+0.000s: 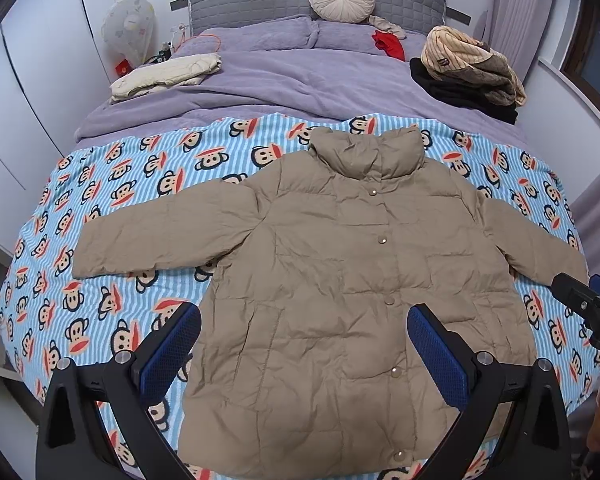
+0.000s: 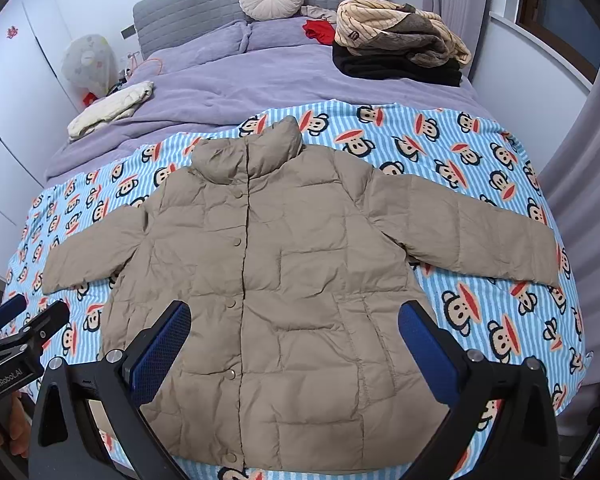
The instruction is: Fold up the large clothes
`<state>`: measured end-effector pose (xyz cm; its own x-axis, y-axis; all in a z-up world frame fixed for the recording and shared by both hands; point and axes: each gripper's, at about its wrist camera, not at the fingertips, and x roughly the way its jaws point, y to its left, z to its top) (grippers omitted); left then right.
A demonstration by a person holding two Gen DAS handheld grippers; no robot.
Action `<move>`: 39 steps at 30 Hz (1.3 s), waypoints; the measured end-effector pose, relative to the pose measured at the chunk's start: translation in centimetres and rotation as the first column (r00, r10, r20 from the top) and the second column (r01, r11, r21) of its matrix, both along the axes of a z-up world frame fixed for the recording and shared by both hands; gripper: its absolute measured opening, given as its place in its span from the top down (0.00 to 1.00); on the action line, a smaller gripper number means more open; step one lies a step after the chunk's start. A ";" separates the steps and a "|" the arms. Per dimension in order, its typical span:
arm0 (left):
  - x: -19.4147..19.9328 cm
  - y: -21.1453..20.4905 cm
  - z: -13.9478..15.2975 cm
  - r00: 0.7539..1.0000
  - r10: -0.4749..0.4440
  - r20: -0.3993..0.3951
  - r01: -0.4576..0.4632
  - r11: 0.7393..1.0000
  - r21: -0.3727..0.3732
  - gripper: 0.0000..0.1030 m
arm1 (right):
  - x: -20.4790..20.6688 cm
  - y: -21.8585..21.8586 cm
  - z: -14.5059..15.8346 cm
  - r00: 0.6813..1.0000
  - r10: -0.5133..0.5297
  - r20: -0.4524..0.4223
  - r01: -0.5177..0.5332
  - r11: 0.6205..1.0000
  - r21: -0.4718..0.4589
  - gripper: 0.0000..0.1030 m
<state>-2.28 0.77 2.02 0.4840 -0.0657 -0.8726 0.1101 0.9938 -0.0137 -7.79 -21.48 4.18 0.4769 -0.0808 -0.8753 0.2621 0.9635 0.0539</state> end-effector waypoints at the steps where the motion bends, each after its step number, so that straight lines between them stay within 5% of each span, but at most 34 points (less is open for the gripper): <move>1: 0.0 0.0 0.0 1.000 -0.001 0.000 0.001 1.000 -0.001 0.00 | 0.0 0.0 0.0 1.000 0.000 0.000 0.000 1.000 -0.001 0.00; 39: -0.3 0.3 -0.6 1.000 0.006 -0.017 -0.006 1.000 0.006 0.00 | 0.2 0.1 -0.2 1.000 0.001 -0.004 -0.001 1.000 -0.002 0.00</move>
<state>-2.58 1.12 1.37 0.4697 -0.0579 -0.8809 0.1039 0.9945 -0.0100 -7.62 -21.35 4.02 0.4731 -0.0823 -0.8771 0.2611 0.9640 0.0504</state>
